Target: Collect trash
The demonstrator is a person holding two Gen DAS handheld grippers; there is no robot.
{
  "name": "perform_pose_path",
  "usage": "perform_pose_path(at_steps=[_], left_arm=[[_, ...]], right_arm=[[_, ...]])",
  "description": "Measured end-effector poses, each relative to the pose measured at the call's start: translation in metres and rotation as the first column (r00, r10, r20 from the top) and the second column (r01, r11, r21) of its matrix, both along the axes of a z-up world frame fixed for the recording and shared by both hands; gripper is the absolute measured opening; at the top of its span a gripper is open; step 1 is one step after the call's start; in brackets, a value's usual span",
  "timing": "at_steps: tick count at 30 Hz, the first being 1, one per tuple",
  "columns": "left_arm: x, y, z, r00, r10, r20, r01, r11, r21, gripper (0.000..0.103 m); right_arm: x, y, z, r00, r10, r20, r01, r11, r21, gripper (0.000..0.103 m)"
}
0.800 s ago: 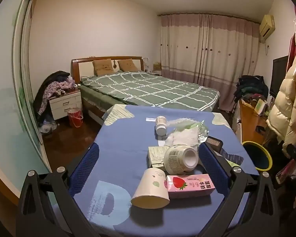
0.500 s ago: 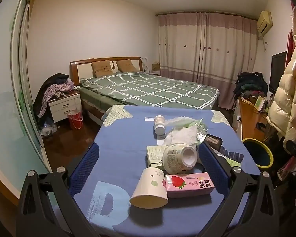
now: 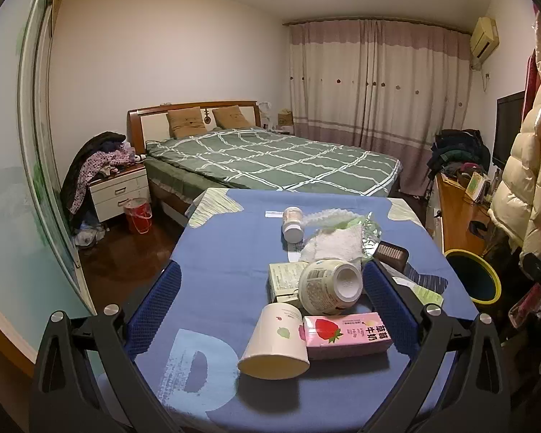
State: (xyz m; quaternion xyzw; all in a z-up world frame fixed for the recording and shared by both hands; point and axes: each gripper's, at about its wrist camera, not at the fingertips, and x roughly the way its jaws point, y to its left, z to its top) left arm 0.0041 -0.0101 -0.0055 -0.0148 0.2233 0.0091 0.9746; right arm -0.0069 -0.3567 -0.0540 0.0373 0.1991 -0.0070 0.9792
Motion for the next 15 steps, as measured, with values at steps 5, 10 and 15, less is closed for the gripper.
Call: perform_pose_path(at_steps=[5,10,15], left_arm=[[0.0001,0.0001,0.0000,1.000,0.000,0.000,0.000,1.000,-0.003,0.099],[0.0001,0.0000,-0.0004,1.000,-0.001,-0.002,0.001,1.000,0.000,0.099],[0.0018,-0.0005,-0.0011,1.000,-0.003,-0.010,0.003,1.000,0.001,0.099]], right_arm=[[0.0001,0.0011,-0.0006,1.000,-0.001,0.000,0.001,1.000,0.001,0.097],[0.0012,0.0024,-0.0018,1.000,-0.004,-0.001,0.004,1.000,0.002,0.097],[0.0013,0.0017,-0.0017,1.000,-0.004,-0.001,0.004,1.000,0.003,0.097]])
